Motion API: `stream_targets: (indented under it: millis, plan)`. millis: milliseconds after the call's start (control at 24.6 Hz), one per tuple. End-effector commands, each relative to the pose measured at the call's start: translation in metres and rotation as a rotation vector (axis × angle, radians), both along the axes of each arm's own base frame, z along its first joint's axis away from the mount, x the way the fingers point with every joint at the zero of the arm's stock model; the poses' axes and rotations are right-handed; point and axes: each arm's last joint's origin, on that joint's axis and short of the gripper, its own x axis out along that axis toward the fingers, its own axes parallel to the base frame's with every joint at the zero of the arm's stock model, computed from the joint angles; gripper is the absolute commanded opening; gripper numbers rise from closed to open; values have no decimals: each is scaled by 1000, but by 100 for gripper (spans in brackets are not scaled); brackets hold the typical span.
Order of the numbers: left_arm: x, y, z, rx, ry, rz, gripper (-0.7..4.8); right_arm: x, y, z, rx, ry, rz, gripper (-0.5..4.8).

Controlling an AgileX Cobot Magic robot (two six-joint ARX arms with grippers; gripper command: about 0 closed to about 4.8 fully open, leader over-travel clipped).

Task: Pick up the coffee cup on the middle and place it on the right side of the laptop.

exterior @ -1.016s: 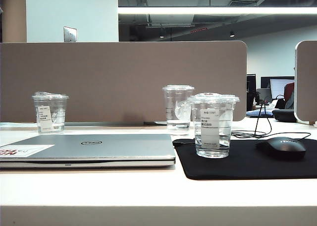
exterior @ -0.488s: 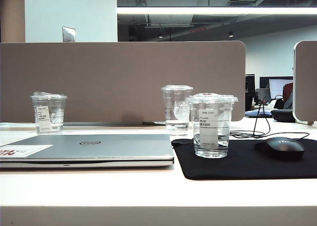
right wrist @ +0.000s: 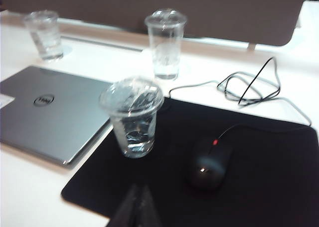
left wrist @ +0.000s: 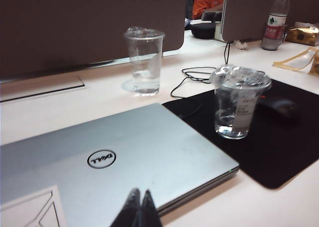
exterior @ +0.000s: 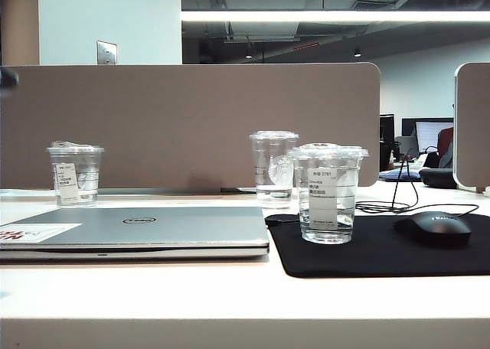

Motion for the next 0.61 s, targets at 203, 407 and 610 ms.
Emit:
stream_targets:
  millis: [203, 407, 610]
  plan:
    - [3, 1, -9, 63, -6, 39, -6, 12, 0, -6, 18, -110, -92, -6]
    - [8, 8, -9, 81, -13, 84, -6, 24, 3, -24, 60, -115, -95, -5]
    - [15, 21, -9, 117, -25, 204, -6, 31, 3, -40, 58, -117, -141, -6]
